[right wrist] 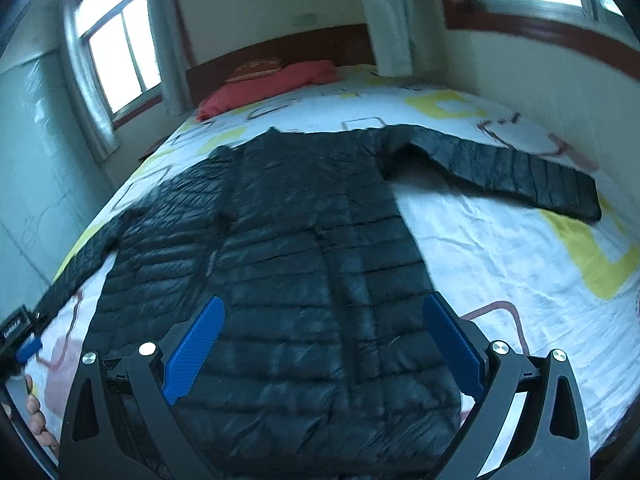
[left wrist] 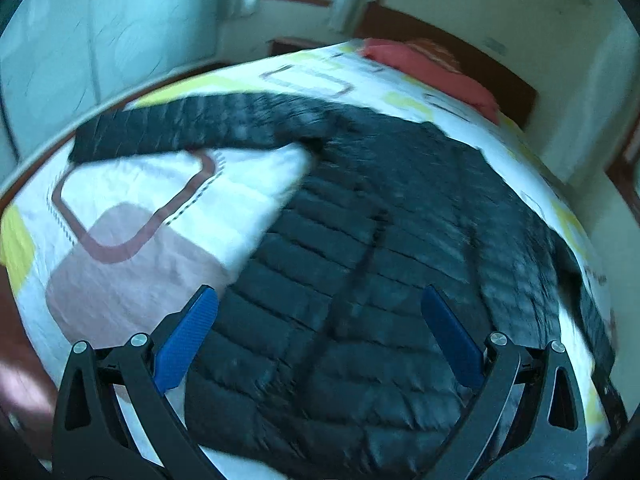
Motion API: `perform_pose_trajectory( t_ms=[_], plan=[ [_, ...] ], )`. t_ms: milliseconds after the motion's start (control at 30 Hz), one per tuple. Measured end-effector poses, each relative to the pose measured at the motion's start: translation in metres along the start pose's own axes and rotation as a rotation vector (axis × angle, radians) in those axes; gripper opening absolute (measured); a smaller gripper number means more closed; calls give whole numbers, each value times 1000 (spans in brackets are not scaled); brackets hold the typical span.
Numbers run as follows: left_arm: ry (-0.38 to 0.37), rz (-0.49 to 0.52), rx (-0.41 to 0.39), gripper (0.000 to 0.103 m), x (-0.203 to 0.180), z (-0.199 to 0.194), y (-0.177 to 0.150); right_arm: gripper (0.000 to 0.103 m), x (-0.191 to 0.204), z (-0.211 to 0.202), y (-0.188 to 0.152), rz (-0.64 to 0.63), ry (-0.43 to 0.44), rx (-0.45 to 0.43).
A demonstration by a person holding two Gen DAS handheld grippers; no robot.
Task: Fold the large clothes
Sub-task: 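Reach the right gripper to the jacket sleeve cuff and close on it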
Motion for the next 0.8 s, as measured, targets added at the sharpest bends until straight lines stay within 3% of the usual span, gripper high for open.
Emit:
perform_pose_trajectory(
  t_ms=[233, 267, 300, 333, 400, 567, 633, 800],
  plan=[
    [18, -176, 108, 99, 53, 66, 30, 98, -78, 21, 30, 152, -52, -51],
    [21, -201, 122, 95, 61, 74, 33, 98, -90, 22, 35, 171, -60, -64],
    [24, -219, 130, 76, 68, 83, 37, 96, -111, 23, 41, 208, -82, -85],
    [32, -243, 144, 64, 76, 91, 40, 82, -121, 24, 44, 229, -88, -90],
    [46, -288, 162, 63, 90, 104, 44, 54, -155, 30, 50, 309, -115, -85],
    [129, -343, 124, 61, 117, 120, 51, 56, -236, 35, 52, 527, -85, -161],
    [154, -392, 113, 65, 129, 125, 52, 65, -267, 34, 49, 624, -70, -211],
    [180, -406, 69, 74, 133, 129, 53, 66, -322, 37, 41, 796, -7, -338]
  ],
)
Point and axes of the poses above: each gripper's, at about its wrist camera, not at the fingertips, and z roughly the way its jaws point, x to its left, y to its top, the point moved 3 cm from there along z, roughly the way its jaws point, and after that the axes turned 10 degrees about y, right-handed, at the moved point
